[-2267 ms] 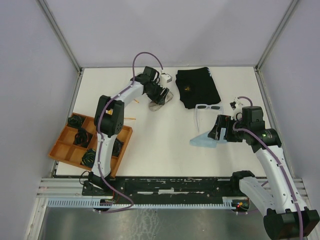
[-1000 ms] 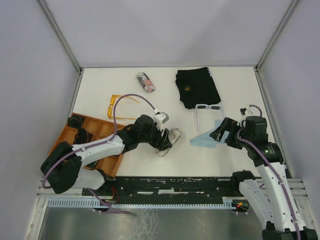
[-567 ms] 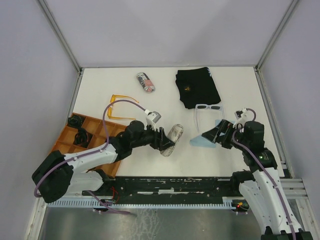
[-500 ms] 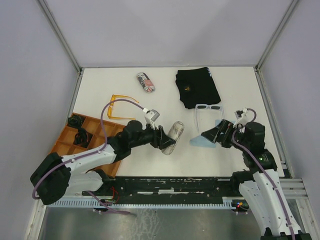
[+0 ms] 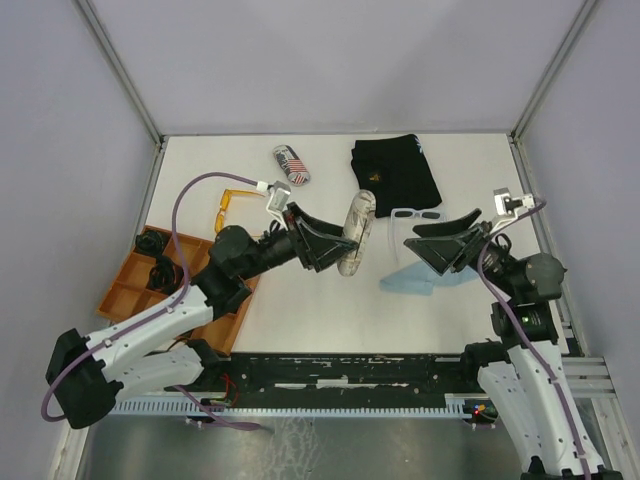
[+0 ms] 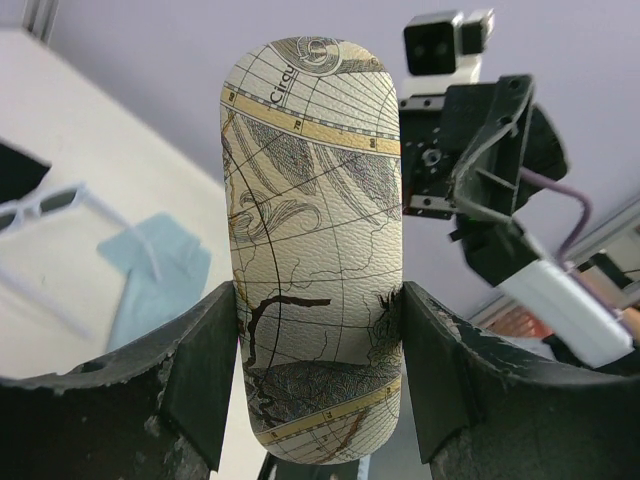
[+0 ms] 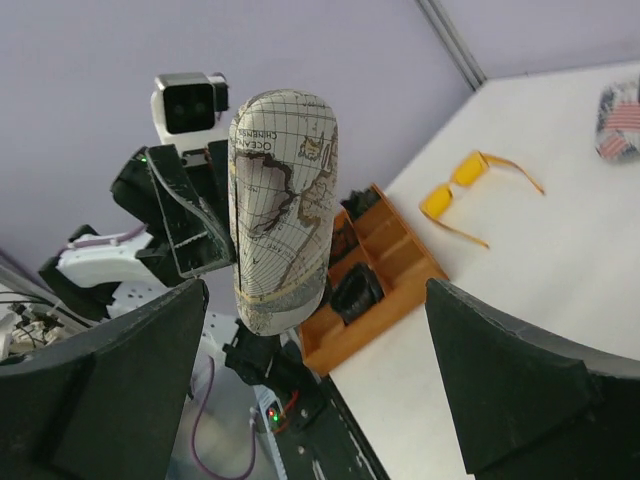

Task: Organize the sunglasses
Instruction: Open the sunglasses case.

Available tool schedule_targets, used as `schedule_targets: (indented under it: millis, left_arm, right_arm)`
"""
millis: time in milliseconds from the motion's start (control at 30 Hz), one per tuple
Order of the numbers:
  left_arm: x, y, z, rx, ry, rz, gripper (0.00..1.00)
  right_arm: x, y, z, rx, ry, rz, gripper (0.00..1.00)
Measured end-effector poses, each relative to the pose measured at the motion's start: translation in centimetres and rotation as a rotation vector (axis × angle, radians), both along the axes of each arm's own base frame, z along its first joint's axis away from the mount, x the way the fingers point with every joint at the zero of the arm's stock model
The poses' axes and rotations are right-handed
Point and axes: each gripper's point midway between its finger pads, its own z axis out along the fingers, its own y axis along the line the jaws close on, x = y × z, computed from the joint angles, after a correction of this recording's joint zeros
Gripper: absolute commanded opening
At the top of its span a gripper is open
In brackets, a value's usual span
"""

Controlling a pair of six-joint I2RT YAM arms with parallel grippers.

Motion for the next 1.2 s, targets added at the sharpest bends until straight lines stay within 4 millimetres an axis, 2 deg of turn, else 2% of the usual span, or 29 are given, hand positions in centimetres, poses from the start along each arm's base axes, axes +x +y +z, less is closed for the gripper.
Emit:
schedule_targets:
  millis: [100,233,333,500,633,800,1033,1200]
  left_arm:
    - [-0.5,0.4,3.7,-0.078,-0.049,-0.005,0.03]
    - [-1.1,0.9,6.8,-0.161,-0.088,-0.014,0.03]
    - [-1.4,1.0,8.0,-0.189,-0.098,-0.026,0.03]
    - [-1.7,1.3,9.7,-0.227,-0.113,-0.034,0.03]
    - [-1.8,1.4,10.4,-0.245,-0.127,-0.035,0.03]
    - [-2.0,1.5,11.3,-0.266,-0.138,-0.04,0.03]
    - [-2.5,1.7,12.5,-0.289,-0.155,-0.06,0.03]
    - [-2.6,1.4,12.4,-0.288,-0.156,-0.074,0.03]
  right_arm:
    - [-0.4,0.2,3.8,0.056,-0.105,0.032,0.99]
    - [-0.8,0.6,7.7,0.117,-0.202,0.076,0.99]
    - [-0.9,1.2,9.5,0.153,-0.239,0.107,0.99]
    - [-1.2,3.2,11.3,0.192,-0.27,0.17,0.99]
    - [-1.9,5.5,12.2,0.198,-0.293,0.231,0.99]
    - [-2.0,7.8,11.9,0.179,-0.295,0.273,0.99]
    - [-1.7,9.2,10.8,0.142,-0.286,0.276,0.98]
    - [-1.9,9.9,10.7,0.136,-0.29,0.298,0.94]
